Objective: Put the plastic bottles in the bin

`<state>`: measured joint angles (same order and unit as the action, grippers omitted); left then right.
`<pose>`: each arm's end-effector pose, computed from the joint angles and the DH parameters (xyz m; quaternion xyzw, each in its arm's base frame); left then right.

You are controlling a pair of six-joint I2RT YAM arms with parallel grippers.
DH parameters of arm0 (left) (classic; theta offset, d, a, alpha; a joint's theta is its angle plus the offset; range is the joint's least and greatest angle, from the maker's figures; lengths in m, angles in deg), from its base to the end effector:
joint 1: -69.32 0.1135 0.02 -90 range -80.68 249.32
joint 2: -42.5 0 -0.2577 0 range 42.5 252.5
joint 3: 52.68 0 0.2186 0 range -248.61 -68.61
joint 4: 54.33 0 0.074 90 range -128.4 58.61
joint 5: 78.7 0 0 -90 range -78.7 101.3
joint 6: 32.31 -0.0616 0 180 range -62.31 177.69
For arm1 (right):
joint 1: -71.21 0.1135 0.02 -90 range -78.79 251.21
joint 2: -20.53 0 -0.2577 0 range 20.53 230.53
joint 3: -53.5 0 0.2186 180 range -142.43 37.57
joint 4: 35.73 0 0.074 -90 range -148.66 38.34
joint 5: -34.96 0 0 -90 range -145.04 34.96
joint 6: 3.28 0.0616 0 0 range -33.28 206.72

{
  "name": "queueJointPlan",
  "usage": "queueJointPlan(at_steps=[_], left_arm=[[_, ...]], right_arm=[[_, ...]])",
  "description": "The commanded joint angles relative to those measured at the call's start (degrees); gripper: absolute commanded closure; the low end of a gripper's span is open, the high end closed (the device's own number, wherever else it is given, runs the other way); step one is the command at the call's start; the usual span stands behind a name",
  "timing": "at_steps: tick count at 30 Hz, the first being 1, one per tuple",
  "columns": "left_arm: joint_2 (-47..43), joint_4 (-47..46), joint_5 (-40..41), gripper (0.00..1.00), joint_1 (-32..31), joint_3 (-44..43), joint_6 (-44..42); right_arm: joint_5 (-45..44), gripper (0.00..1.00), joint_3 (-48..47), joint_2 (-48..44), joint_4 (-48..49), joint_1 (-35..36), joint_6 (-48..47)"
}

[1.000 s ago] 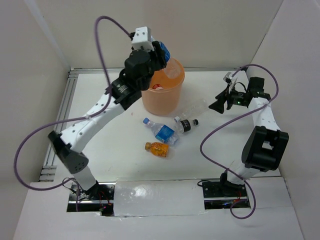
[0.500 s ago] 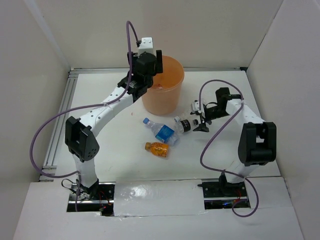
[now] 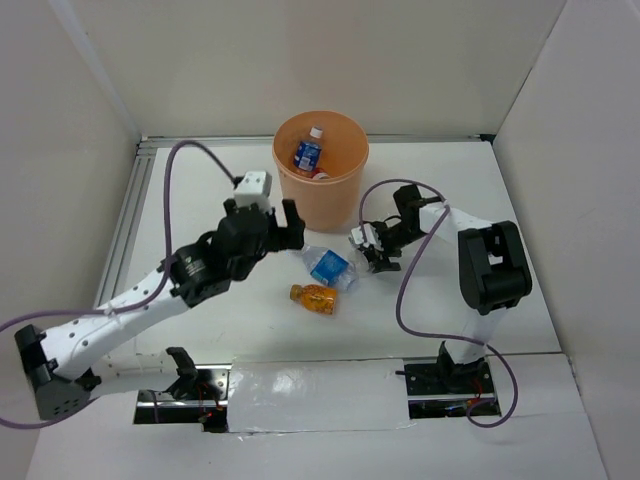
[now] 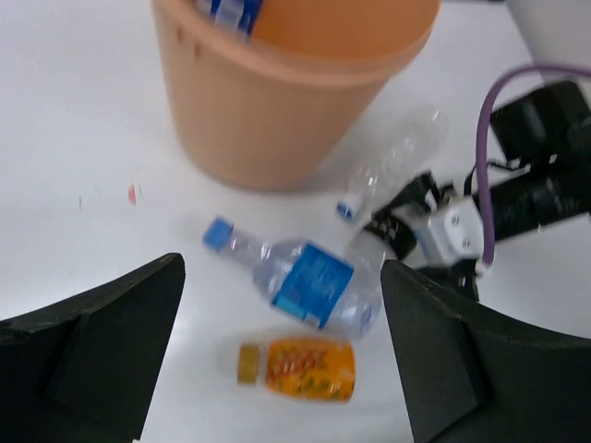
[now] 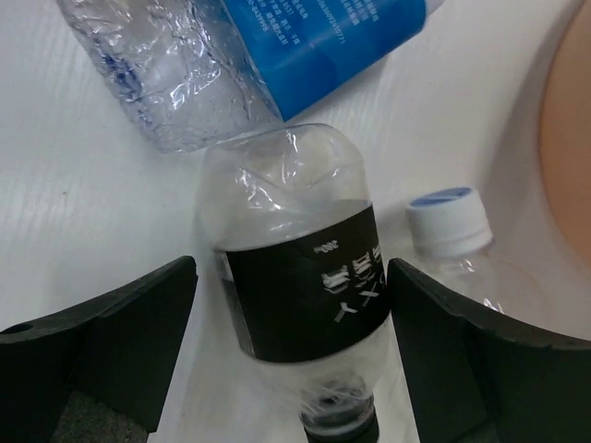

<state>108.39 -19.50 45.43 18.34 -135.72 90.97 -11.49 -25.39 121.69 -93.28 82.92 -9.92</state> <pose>0.1797 -0.1668 0.3752 -0.0523 0.7893 -0.2027 0.5773 0.2784 0.1011 0.1667 -0.7693 0.5147 0.2170 0.3102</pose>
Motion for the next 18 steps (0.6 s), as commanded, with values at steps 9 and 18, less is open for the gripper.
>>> queueJointPlan(at_steps=[9, 18], left_arm=[[-4.7, -10.4, -20.1, 0.0, -4.0, 25.2, 0.2], [6.1, 5.0, -20.5, 0.0, 0.3, 14.6, 13.2]], right_arm=[[0.9, 0.64, -0.4, -3.2, -2.4, -2.1, 1.3], [16.6, 0.73, -17.6, -21.6, -12.3, -5.7, 11.7]])
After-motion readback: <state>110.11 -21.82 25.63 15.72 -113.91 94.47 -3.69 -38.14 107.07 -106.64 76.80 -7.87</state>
